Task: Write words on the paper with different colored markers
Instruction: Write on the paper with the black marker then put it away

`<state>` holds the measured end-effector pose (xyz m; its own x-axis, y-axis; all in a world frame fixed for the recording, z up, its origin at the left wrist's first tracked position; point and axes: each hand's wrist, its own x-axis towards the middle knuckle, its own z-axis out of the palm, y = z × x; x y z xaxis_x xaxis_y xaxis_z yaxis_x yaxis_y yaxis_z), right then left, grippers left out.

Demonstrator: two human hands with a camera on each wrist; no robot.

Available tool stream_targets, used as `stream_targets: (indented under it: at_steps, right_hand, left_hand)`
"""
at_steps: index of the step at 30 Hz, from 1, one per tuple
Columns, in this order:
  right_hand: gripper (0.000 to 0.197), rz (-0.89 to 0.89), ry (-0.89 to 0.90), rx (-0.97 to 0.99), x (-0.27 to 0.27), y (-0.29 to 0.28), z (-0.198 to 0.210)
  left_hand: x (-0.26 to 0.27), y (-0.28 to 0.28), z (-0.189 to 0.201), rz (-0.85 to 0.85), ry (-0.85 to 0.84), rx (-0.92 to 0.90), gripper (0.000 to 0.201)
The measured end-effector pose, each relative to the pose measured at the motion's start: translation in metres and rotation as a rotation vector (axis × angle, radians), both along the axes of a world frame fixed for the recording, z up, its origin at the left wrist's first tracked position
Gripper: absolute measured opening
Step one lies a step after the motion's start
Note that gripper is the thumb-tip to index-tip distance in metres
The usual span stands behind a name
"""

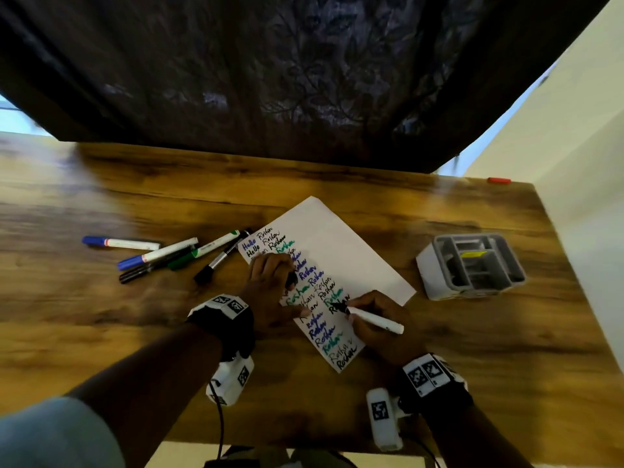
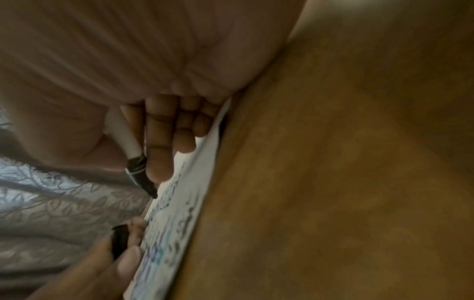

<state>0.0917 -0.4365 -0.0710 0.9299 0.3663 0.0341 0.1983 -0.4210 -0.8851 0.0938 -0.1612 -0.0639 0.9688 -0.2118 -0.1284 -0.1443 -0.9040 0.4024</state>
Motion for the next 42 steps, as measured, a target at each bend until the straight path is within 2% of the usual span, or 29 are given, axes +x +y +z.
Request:
stream_targets:
  at_steps: [2, 4, 8, 12, 16, 18, 21, 24, 26, 27, 29, 30, 32, 33, 35, 38, 40, 42]
  right_hand:
    - [0.024, -0.013, -0.139, 0.016, 0.0, 0.002, -0.002]
    - [0.025, -0.037, -0.243, -0.009, 0.001, 0.002, -0.006]
    - [0.014, -0.004, -0.152, -0.062, 0.003, -0.002, -0.007]
    - [0.029, -0.004, -0.312, -0.032, 0.004, 0.001, -0.013]
    - [0.03, -0.056, -0.377, -0.053, 0.003, 0.005, -0.017]
    - [0.03, -0.059, -0.382, -0.039, 0.005, 0.005, -0.019]
    - [0.015, -0.041, -0.341, -0.001, 0.004, 0.003, -0.02]
    - [0.016, -0.058, -0.378, 0.005, 0.003, 0.005, -0.019]
    - [0.031, -0.129, -0.452, 0.013, 0.001, 0.009, -0.019]
    - [0.03, -0.126, -0.449, 0.003, 0.0, 0.008, -0.02]
    - [0.006, -0.071, -0.289, -0.035, -0.004, 0.005, -0.017]
    - [0.007, -0.032, -0.22, -0.053, -0.009, 0.004, -0.018]
    - [0.006, -0.049, -0.209, -0.079, -0.007, 0.003, -0.026]
    - [0.005, -0.105, -0.262, -0.07, -0.005, 0.004, -0.025]
    - [0.02, -0.18, -0.37, 0.006, 0.002, 0.011, -0.026]
    - [0.012, -0.13, -0.409, -0.007, 0.001, 0.01, -0.021]
    - [0.015, -0.128, -0.391, 0.007, -0.003, 0.005, -0.017]
    - [0.017, -0.115, -0.447, -0.023, -0.001, 0.004, -0.018]
  left_hand:
    - [0.0, -0.001, 0.001, 0.021, 0.009, -0.014, 0.08]
    - [0.002, -0.003, 0.002, 0.051, 0.046, -0.015, 0.092]
    - [0.007, -0.005, 0.002, 0.102, 0.084, -0.01, 0.102]
    - [0.008, -0.005, -0.003, 0.11, 0.096, 0.021, 0.105]
    - [0.01, -0.005, -0.004, 0.127, 0.099, 0.016, 0.107]
    - [0.011, -0.005, -0.003, 0.132, 0.116, 0.009, 0.108]
    - [0.011, -0.005, -0.001, 0.14, 0.142, 0.003, 0.109]
    - [0.01, -0.006, 0.0, 0.138, 0.136, 0.004, 0.109]
    - [0.01, -0.006, 0.0, 0.133, 0.139, -0.005, 0.109]
    - [0.01, -0.006, -0.001, 0.133, 0.141, -0.005, 0.11]
    - [0.009, -0.006, -0.001, 0.134, 0.14, -0.001, 0.109]
    - [0.009, -0.006, -0.001, 0.135, 0.137, -0.002, 0.108]
    - [0.009, -0.006, -0.001, 0.138, 0.137, -0.006, 0.108]
    - [0.009, -0.006, -0.001, 0.138, 0.139, -0.008, 0.108]
    - [0.01, -0.006, -0.001, 0.14, 0.146, -0.009, 0.108]
    - [0.01, -0.005, -0.003, 0.136, 0.146, -0.009, 0.107]
    - [0.011, -0.005, -0.003, 0.135, 0.15, -0.011, 0.109]
    - [0.012, -0.005, -0.002, 0.141, 0.155, -0.008, 0.113]
